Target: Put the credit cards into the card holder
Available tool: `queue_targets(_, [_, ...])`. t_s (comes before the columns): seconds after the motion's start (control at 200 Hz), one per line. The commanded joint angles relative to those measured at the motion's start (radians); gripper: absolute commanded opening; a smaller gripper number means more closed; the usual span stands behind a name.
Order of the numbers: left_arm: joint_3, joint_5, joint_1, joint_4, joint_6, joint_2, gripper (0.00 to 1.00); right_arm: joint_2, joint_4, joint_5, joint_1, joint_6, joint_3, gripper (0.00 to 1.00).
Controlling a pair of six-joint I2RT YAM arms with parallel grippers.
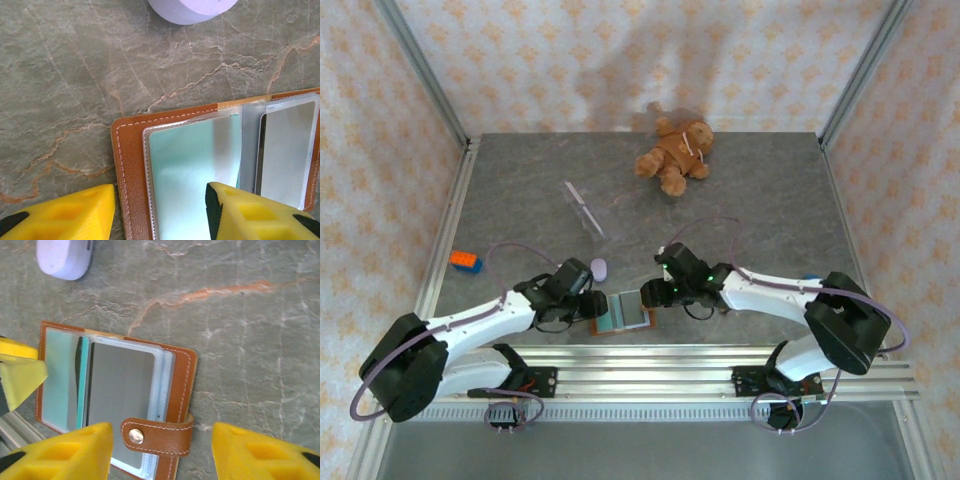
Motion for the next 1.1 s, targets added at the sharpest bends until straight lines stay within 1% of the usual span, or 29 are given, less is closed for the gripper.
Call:
queue_targets(0.0, [-0.013,0.028,0.01,0.042,-0.02,0.019,0.49,-0.003,-0.114,0.085,0.043,-0.05,0.054,0.59])
queue_targets(0.075, [-0.015,0.039,0.011,0.065,-0.024,0.03,0.44,0.021,-0.12,0.119,0.077,-0.04,0.081,0.61])
queue_targets(0.185, [-0.021,0.056,0.011,0.089,-0.032,0.041,0.43,0.091,-0.131,0.124,0.104,-0.053,0.13,0.68])
queue_targets(0.25, [-0.026,0.063,0.011,0.098,-0.035,0.044,0.43,0.125,-0.13,0.125,0.108,-0.056,0.146,0.68])
queue_targets(0.375, [-0.035,0.073,0.012,0.109,-0.046,0.04,0.43,0.142,-0.15,0.162,0.11,-0.027,0.155,0.63])
queue_targets(0.491, [-0.044,0.065,0.013,0.102,-0.048,0.025,0.43,0.116,-0.235,0.229,0.115,-0.026,0.166,0.64])
queue_targets(0.551, [-0.046,0.062,0.013,0.097,-0.048,0.019,0.44,0.099,-0.268,0.247,0.115,-0.023,0.167,0.67])
queue_targets(0.621, [-0.044,0.063,0.013,0.095,-0.046,0.018,0.44,0.099,-0.28,0.244,0.115,-0.019,0.162,0.67])
queue_targets(0.776, [-0.029,0.082,0.013,0.095,-0.033,0.029,0.44,0.12,-0.185,0.173,0.115,0.028,0.115,0.6])
queue_targets(0.911, [-0.041,0.099,0.014,0.126,-0.038,0.02,0.45,0.116,-0.14,0.162,0.114,0.049,0.102,0.44])
queue_targets(0.941, [-0.05,0.109,0.014,0.149,-0.045,0.019,0.46,0.116,-0.135,0.16,0.114,0.05,0.099,0.42])
queue_targets(1.001, [-0.065,0.126,0.014,0.194,-0.063,0.021,0.54,0.119,-0.127,0.151,0.115,0.051,0.095,0.38])
queue_targets(1.091, [-0.083,0.158,0.014,0.261,-0.09,0.035,0.55,0.122,-0.118,0.147,0.115,0.054,0.087,0.32])
